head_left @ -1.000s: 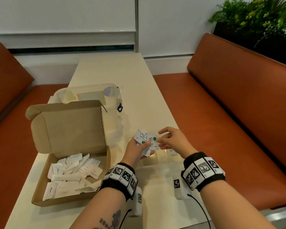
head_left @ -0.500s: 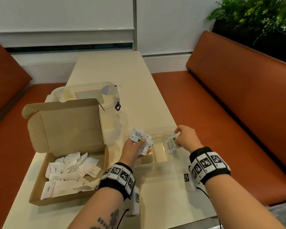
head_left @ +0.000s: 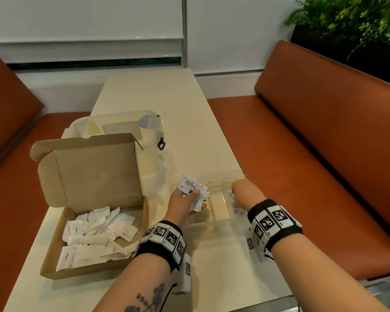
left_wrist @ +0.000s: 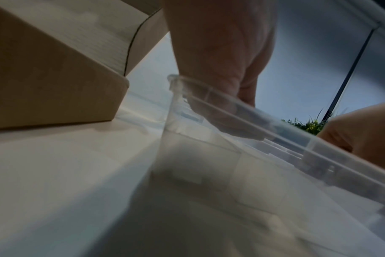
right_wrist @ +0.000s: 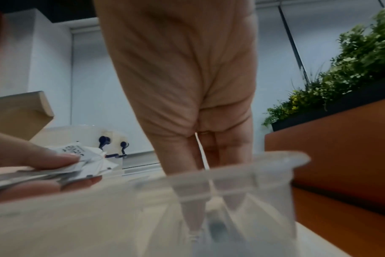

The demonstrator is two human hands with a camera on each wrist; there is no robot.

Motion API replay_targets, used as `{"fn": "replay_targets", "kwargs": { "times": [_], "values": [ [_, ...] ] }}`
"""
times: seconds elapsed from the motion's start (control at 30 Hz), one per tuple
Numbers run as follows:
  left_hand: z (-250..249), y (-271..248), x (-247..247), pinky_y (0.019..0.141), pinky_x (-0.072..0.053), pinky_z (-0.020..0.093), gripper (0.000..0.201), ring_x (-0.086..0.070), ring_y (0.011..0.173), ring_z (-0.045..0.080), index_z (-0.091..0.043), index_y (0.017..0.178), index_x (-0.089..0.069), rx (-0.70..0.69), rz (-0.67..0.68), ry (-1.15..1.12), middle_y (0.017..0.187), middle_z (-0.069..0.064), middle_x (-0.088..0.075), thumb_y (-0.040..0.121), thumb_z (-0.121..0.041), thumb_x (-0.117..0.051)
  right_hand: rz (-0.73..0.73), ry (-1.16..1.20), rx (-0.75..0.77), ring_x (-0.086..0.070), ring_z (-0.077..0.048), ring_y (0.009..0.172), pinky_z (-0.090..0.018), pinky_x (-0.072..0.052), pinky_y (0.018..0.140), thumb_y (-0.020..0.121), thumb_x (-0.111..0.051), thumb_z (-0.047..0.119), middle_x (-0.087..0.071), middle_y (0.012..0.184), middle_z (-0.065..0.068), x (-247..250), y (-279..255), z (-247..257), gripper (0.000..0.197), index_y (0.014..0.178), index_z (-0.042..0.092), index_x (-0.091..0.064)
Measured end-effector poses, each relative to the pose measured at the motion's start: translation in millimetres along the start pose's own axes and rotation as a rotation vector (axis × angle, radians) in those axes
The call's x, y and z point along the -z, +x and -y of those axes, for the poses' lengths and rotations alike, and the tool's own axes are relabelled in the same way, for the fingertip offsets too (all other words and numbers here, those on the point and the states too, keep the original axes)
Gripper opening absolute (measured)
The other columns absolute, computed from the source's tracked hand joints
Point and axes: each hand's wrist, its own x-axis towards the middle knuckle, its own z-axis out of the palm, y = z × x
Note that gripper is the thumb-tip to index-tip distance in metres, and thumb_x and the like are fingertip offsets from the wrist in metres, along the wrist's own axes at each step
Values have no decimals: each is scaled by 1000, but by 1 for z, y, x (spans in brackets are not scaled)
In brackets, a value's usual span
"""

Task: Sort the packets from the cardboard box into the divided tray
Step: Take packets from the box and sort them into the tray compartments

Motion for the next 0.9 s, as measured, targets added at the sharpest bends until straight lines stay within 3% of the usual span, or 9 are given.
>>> {"fn": "replay_targets", "kwargs": {
  "times": [0.1,0.33,0.5,0.63,0.7,0.77,0.9],
  "values": [
    [-1,-1,0,62,-61,32,34,-62,97,32,1,126,-51,5,4,1,123,24,-60,93,1,-55,9,12,24,-59,-26,109,-31,-49,92,90,-49,-3,-61,120,-10,-1,-1,2,31,116,6,-61],
    [-2,-1,2,63,-61,33,34,-61,100,31,1,126,-51,16,-7,-10,123,23,-60,93,1,-55,59,88,55,-57,-28,104,-27,-41,77,88,-48,-2,-58,117,-13,-8,-10,1,27,114,5,-54],
    [-2,-1,2,64,-61,33,33,-62,99,31,-1,126,-52,9,0,5,120,20,-61,92,0,-56,73,91,59,-57,-27,107,-26,-38,77,90,-49,-1,-58,120,-13,-5,-11,1,29,117,4,-53],
    [-4,-2,3,67,-61,35,30,-64,97,30,-6,121,-54,-6,23,34,117,17,-63,92,-1,-57,-70,124,67,-58,-26,105,-28,-46,86,92,-41,-4,-58,119,-13,2,-14,12,30,118,4,-54],
    [-4,-3,4,66,-61,34,26,-66,93,27,-10,116,-57,-9,52,43,112,13,-65,91,-2,-58,-207,264,102,-59,-24,96,-31,-48,83,93,-46,5,-63,109,-11,9,-14,23,21,109,5,-60],
    [-6,-4,5,64,-60,33,24,-66,92,26,-11,112,-58,-10,69,59,110,13,-65,90,-2,-60,-288,466,151,-59,-18,83,-27,-47,73,92,-54,18,-68,95,-6,15,-16,36,15,97,9,-65],
    [-7,-6,5,61,-59,33,34,-69,85,22,-10,119,-57,-20,108,97,104,11,-67,88,0,-63,-221,777,206,-54,-5,66,-16,-39,58,81,-73,29,-64,82,3,23,-18,53,19,91,16,-65]
  ]
}}
